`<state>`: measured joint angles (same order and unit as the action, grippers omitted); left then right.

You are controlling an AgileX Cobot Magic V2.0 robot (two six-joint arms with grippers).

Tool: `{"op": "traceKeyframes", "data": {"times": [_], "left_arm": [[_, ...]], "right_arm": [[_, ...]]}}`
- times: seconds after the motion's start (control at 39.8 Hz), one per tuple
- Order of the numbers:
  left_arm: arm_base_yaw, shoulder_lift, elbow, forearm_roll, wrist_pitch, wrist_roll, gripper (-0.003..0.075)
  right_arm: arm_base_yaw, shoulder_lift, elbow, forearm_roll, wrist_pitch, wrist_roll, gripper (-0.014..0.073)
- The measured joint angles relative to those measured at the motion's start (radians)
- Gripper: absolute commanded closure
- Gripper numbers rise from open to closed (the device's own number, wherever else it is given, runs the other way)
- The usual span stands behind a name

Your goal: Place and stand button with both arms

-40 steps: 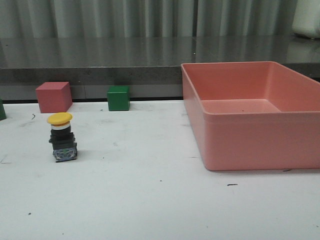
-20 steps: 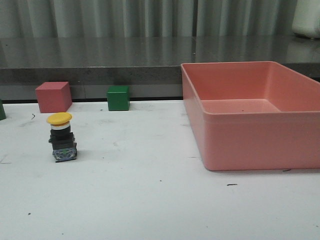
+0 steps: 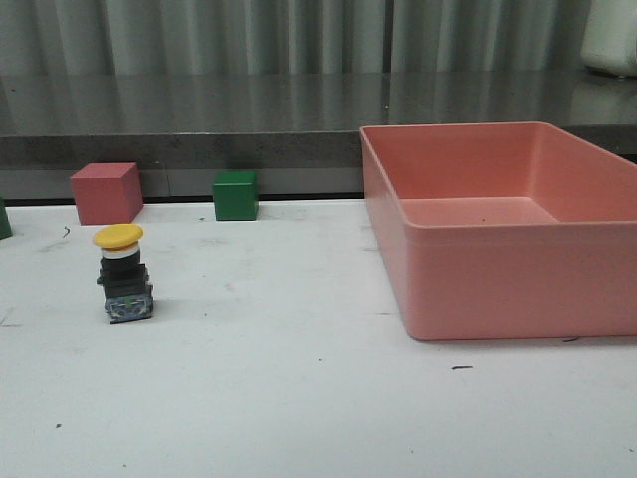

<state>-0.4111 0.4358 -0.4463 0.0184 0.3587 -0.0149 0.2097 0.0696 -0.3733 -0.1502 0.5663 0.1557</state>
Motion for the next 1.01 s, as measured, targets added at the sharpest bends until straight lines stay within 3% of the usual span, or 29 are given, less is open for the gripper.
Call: {"op": "traceKeyframes", "data": {"times": [0.5,0.85,1.01], "left_arm": [[0.006,-0.097,0.107,0.05,-0.072,-0.099,0.074],[0.231,-0.407,0.327,-0.004,-0.077,-0.104,0.074],[0.319,-0.439,0.399,-0.018,-0.092,-0.106,0.074]], "right_arm": [[0.0,0.0,0.0,0.0,0.0,0.0,0.0662],[0.0,0.0,0.0,0.0,0.0,0.0,0.0662],[0.0,0.0,0.0,0.0,0.0,0.0,0.0662]]}}
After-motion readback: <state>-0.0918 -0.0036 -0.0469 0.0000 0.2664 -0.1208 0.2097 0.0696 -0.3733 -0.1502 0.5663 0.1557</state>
